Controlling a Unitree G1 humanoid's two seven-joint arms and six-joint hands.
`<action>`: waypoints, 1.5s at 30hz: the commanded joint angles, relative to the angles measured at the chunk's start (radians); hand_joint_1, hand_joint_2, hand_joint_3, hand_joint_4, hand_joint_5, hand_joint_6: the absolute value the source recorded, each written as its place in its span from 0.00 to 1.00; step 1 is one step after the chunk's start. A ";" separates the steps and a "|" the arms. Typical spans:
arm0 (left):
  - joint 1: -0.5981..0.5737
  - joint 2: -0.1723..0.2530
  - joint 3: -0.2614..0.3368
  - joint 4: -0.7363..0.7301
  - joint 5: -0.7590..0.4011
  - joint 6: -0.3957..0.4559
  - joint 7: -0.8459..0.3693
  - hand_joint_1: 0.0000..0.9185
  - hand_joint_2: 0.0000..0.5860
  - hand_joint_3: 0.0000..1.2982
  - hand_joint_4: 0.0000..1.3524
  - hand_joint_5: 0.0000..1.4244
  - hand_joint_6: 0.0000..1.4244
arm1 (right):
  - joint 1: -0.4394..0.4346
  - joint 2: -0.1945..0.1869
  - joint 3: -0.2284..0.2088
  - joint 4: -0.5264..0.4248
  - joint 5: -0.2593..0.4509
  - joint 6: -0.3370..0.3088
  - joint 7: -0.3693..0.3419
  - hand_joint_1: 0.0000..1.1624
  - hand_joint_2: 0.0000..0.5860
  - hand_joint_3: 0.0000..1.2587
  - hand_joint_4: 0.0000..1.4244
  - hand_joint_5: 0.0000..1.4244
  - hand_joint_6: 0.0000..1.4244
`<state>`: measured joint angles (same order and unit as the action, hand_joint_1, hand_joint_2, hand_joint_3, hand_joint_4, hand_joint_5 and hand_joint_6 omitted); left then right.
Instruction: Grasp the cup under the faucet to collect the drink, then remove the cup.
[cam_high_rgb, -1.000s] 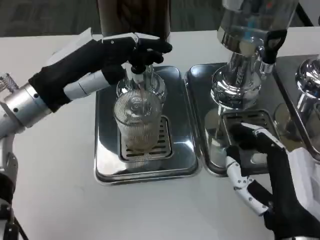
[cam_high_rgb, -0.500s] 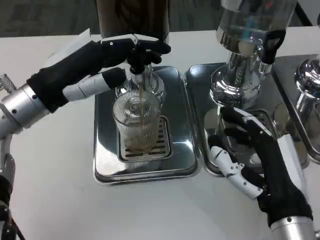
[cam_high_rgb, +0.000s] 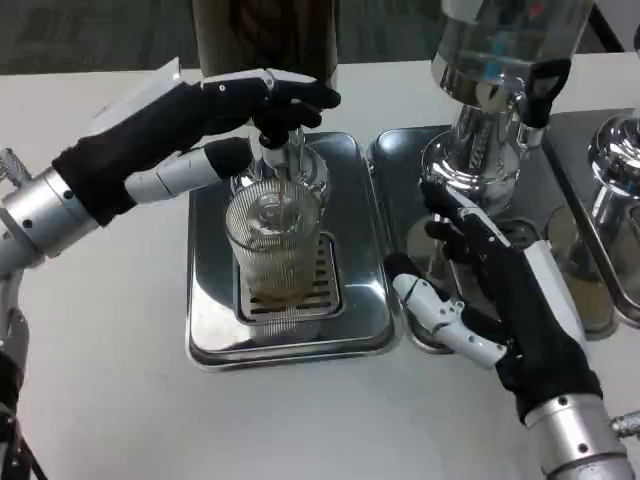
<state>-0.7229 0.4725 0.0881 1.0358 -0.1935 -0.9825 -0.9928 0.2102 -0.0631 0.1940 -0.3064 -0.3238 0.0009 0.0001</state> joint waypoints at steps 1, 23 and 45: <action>0.028 0.020 -0.021 0.006 0.031 -0.008 -0.017 0.00 0.13 0.23 0.16 0.19 0.20 | -0.039 -0.005 -0.006 0.029 0.020 0.020 0.018 0.50 0.44 0.10 0.08 0.10 0.09; 0.046 0.033 -0.019 -0.006 0.020 -0.013 -0.018 0.00 0.13 0.23 0.16 0.19 0.20 | -0.208 0.012 0.006 0.213 0.059 0.016 0.033 0.50 0.44 0.12 0.09 0.09 0.09; 0.056 0.042 -0.041 -0.022 0.037 -0.047 0.003 0.00 0.13 0.23 0.16 0.19 0.20 | -0.326 0.012 0.000 0.344 0.081 -0.014 0.029 0.50 0.44 0.13 0.10 0.09 0.09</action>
<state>-0.7008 0.5015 0.0694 1.0119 -0.1897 -1.0074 -0.9675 -0.0980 -0.0515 0.1973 0.0290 -0.2510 0.0136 0.0328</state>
